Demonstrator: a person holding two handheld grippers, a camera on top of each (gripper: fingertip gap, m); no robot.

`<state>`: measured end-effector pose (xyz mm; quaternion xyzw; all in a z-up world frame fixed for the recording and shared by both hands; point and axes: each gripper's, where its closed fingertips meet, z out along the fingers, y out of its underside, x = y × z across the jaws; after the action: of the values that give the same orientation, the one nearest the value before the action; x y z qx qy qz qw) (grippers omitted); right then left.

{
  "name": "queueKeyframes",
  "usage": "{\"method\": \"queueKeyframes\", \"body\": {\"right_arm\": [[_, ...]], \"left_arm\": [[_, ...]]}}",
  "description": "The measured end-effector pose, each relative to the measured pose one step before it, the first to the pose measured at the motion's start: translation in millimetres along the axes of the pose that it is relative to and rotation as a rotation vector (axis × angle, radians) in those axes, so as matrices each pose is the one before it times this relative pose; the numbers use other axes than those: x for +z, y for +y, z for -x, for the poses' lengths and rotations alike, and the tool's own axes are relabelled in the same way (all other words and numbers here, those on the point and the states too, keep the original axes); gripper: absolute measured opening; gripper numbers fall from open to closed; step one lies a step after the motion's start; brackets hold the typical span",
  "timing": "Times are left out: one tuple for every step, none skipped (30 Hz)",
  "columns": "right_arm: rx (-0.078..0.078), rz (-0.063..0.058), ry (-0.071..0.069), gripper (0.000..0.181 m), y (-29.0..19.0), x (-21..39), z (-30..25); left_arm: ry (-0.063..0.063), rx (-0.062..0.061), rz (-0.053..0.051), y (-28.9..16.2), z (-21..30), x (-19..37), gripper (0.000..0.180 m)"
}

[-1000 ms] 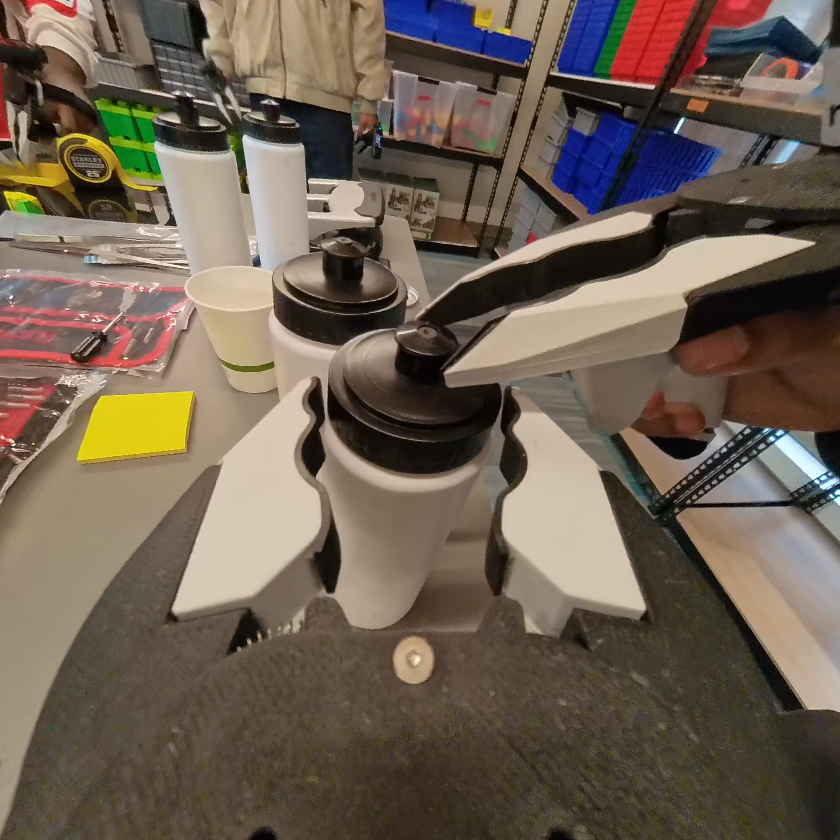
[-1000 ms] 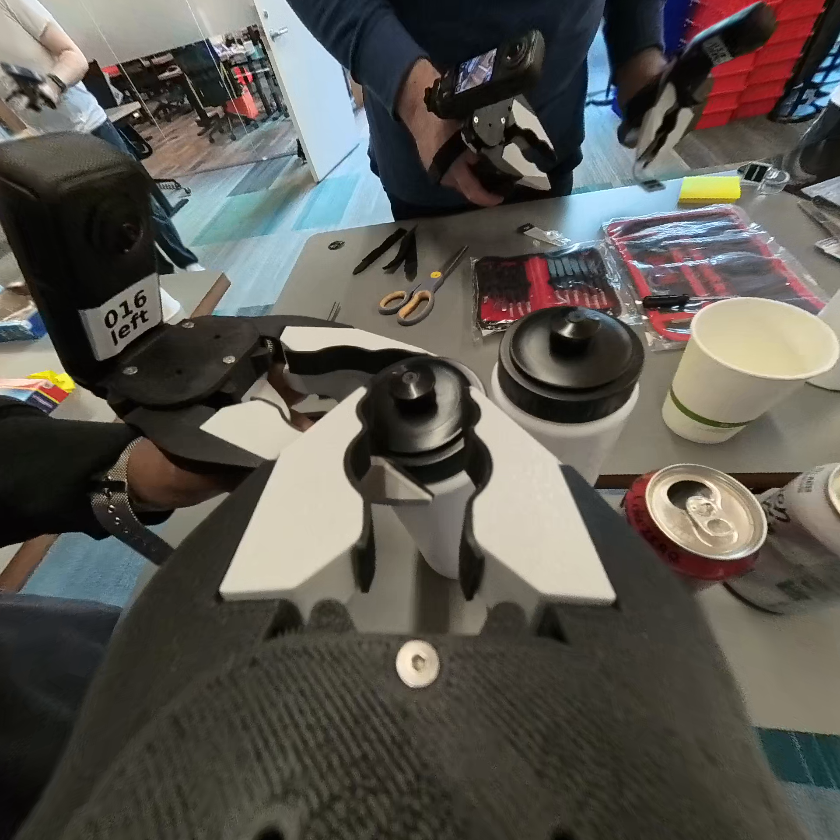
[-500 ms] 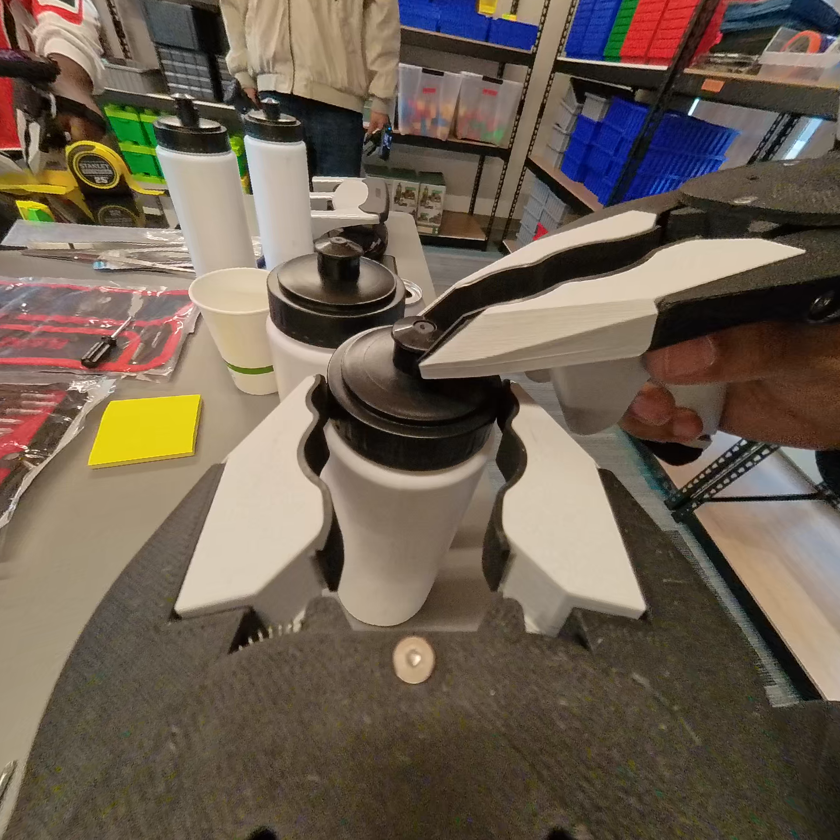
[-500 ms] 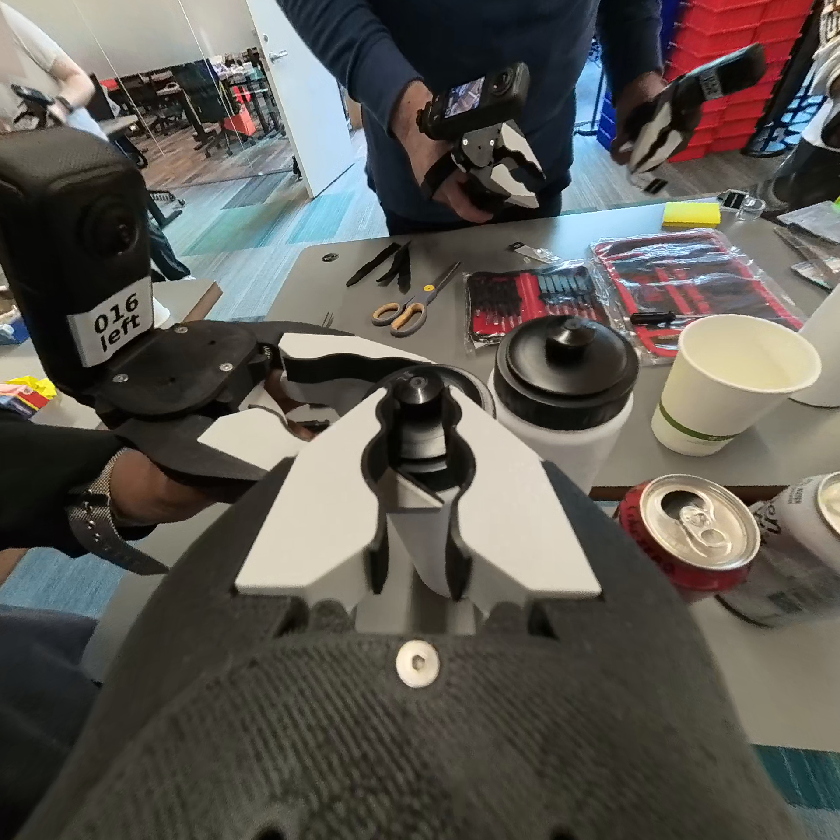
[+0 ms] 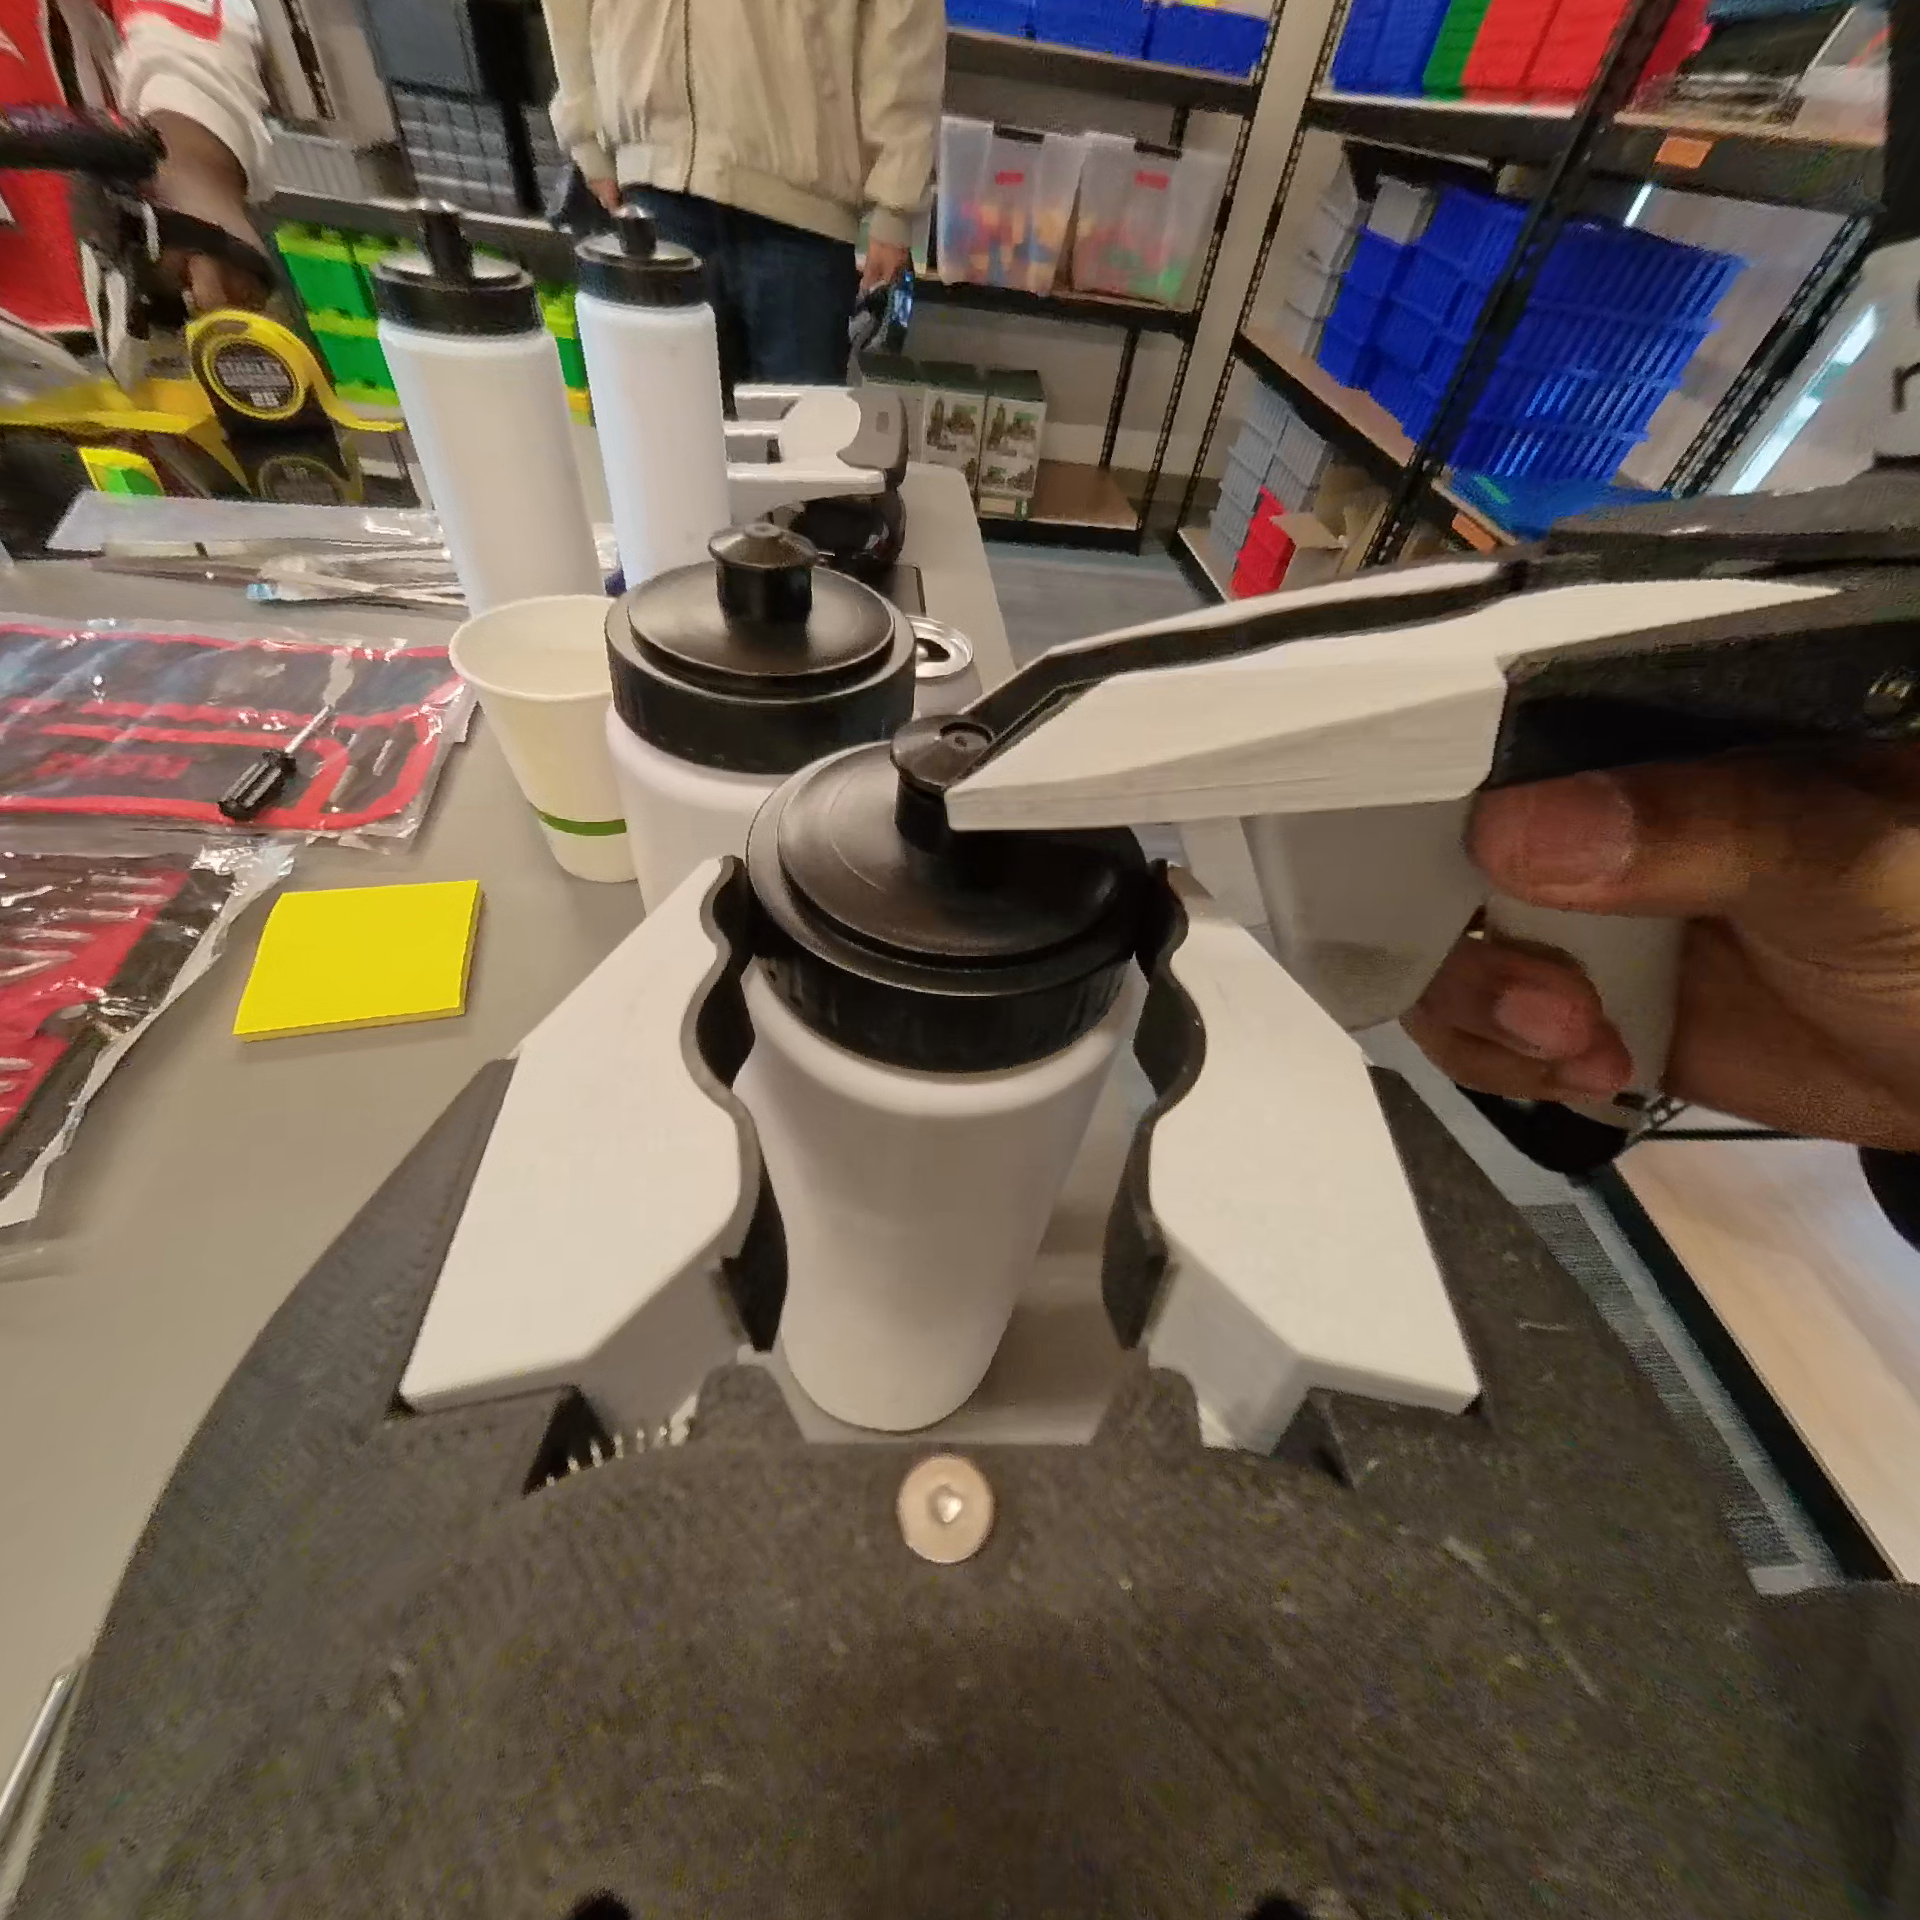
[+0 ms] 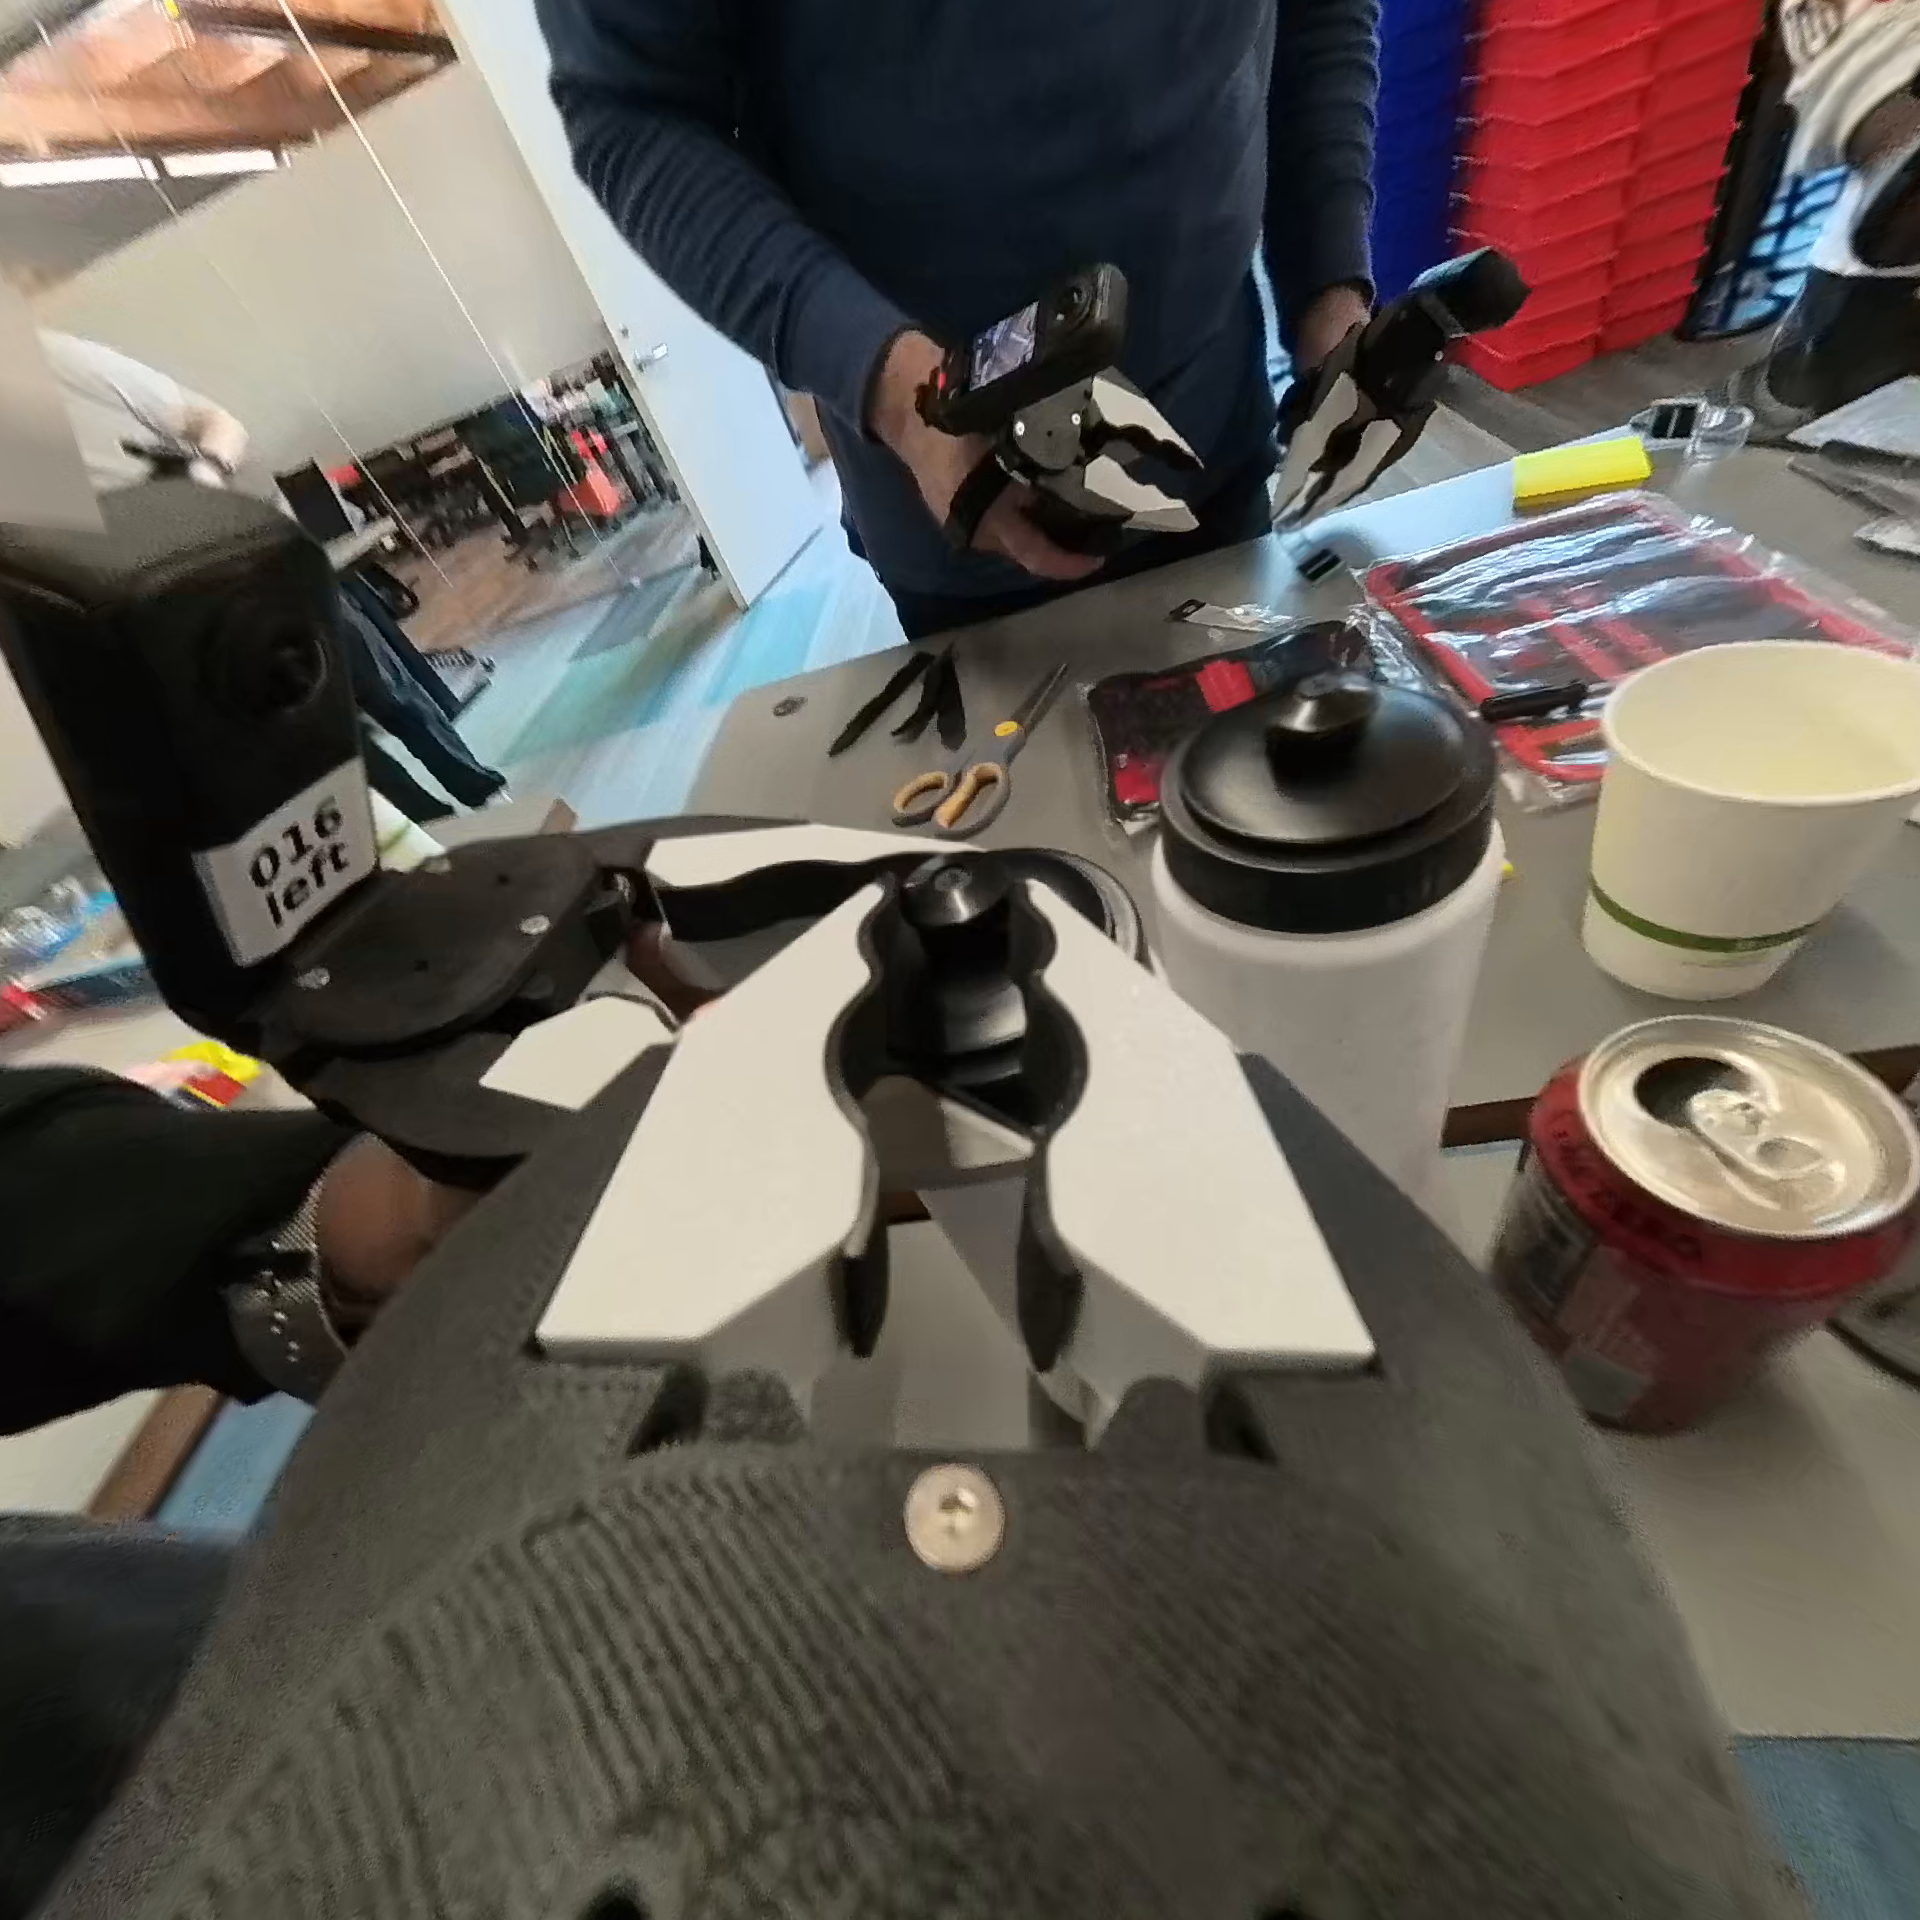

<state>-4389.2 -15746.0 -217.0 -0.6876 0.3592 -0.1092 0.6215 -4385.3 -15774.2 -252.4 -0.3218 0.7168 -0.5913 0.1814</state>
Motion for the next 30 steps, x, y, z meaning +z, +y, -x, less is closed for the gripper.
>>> {"method": "queueKeyframes", "body": {"right_arm": [[-0.0348, 0.0157, 0.0037, 0.019, 0.94, 0.32, 1.31], [-0.0375, 0.0161, 0.0033, 0.019, 0.54, 0.15, 1.60], [-0.0337, 0.0140, 0.0037, 0.019, 0.61, 0.30, 1.41], [-0.0274, 0.0109, 0.0040, 0.019, 0.53, -0.01, 1.04], [-0.0179, 0.0074, 0.0055, 0.019, 0.30, -0.31, 0.27], [-0.0094, 0.0066, 0.0051, 0.019, 0.02, -0.61, 0.04], [0.0055, 0.0084, 0.0032, 0.019, -0.48, -0.72, -0.07], [0.0169, 0.0057, 0.0016, 0.019, -0.86, -0.70, -0.09], [0.0387, -0.0049, -0.0086, 0.019, -1.03, -0.60, 0.60], [0.0572, -0.0211, -0.0197, 0.019, -1.83, -0.97, 0.97], [0.0479, -0.0230, -0.0105, 0.019, -1.42, -0.87, -0.05], [0.0354, -0.0215, -0.0027, 0.018, -0.74, -1.37, -0.88], [0.0353, -0.0182, -0.0057, 0.018, -0.81, -0.62, -0.18], [0.0276, -0.0145, -0.0053, 0.018, -1.31, -0.06, 0.16], [0.0190, -0.0105, -0.0036, 0.018, -1.05, -0.48, 0.50], [0.0291, -0.0144, -0.0106, 0.018, -1.88, -1.17, 0.62], [0.0535, -0.0486, -0.0104, 0.004, -6.75, -2.55, -0.51], [0.0347, -0.0071, -0.0133, 0.002, 0.32, 0.02, 0.50], [-0.0322, 0.0038, 0.0127, 0.001, 2.32, 0.43, -0.69], [-0.0608, 0.0162, 0.0215, 0.002, 1.71, 0.51, 1.23], [-0.0512, 0.0245, 0.0112, 0.003, 1.49, 1.37, 2.37], [-0.0384, 0.0217, 0.0044, 0.004, 0.93, 1.11, 1.97], [-0.0226, 0.0156, 0.0040, 0.004, 0.04, 0.41, 1.05], [-0.0009, 0.0157, 0.0037, 0.004, 0.07, 0.58, -0.69], [0.0273, 0.0159, -0.0013, 0.005, -0.36, -0.07, -0.98], [0.0507, 0.0181, -0.0105, 0.006, 0.23, 0.56, -1.28], [0.0544, 0.0217, -0.0237, 0.019, 0.73, 0.23, 0.43], [0.0419, 0.0234, -0.0213, 0.032, 1.60, 0.20, 0.59], [0.0156, 0.0100, -0.0130, 0.035, 0.93, -0.63, 0.60], [-0.0099, 0.0056, -0.0007, 0.036, 0.70, -1.20, 0.05]], "left_arm": [[-0.0022, 0.0028, 0.0014, 0.31, -0.05, -1.14, 0.076], [-0.0017, -0.0007, -0.0008, 0.46, -0.02, -0.89, 0.076], [-0.0015, -0.0012, -0.0024, 0.33, 0.21, -0.90, 0.076], [-0.0006, -0.0004, -0.0013, 0.25, 0.25, -0.91, 0.076], [0.0005, 0.0003, -0.0019, 0.09, -0.11, -0.44, 0.076], [0.0008, 0.0021, 0.0007, 0.12, -0.31, 0.04, 0.076], [0.0018, 0.0029, 0.0009, 0.00, -0.47, 0.22, 0.076], [0.0014, 0.0034, 0.0002, -0.04, -0.52, 0.13, 0.076], [0.0010, 0.0040, 0.0009, 0.19, -0.35, -0.10, 0.076], [-0.0036, 0.0085, -0.0030, -0.12, -0.06, -0.54, 0.076], [-0.0013, 0.0076, -0.0029, -0.79, -0.69, -0.20, 0.076], [0.0047, -0.0061, 0.0026, -0.81, -0.72, 0.25, 0.076], [0.0057, -0.0107, 0.0028, -0.32, -0.77, 0.69, 0.076], [0.0004, -0.0055, -0.0025, -0.35, -0.44, 0.17, 0.076], [-0.0001, -0.0022, -0.0037, -0.72, -0.29, 0.36, 0.076], [0.0054, -0.0011, 0.0012, 0.18, -0.10, 0.33, 0.077], [0.0120, 0.0015, 0.0026, 0.59, -1.24, -0.01, 0.076], [0.0061, 0.0148, -0.0053, -0.03, -2.67, -0.30, 0.077], [-0.0001, -0.0072, 0.0117, 1.99, -1.07, -0.34, 0.077], [-0.0061, 0.0103, 0.0144, 2.27, 0.13, -0.13, 0.077], [-0.0077, -0.0020, -0.0067, -0.54, 0.49, -1.74, 0.077], [-0.0086, -0.0080, -0.0006, 0.29, 1.32, -1.73, 0.077], [-0.0039, -0.0029, 0.0028, 0.49, 0.75, -1.58, 0.076], [-0.0005, 0.0025, 0.0035, 0.28, 0.27, -0.66, 0.076], [0.0027, 0.0016, 0.0045, -0.48, 0.05, 0.62, 0.076], [0.0064, 0.0007, 0.0067, -0.28, 0.38, 1.27, 0.076], [0.0029, 0.0026, 0.0086, -0.46, -0.12, 1.65, 0.076], [-0.0013, 0.0031, 0.0072, -0.62, 1.08, 0.91, 0.076], [0.0001, 0.0017, 0.0060, -0.50, 0.87, 0.69, 0.076], [0.0031, 0.0017, 0.0027, -0.18, -0.01, 0.52, 0.076]]}}
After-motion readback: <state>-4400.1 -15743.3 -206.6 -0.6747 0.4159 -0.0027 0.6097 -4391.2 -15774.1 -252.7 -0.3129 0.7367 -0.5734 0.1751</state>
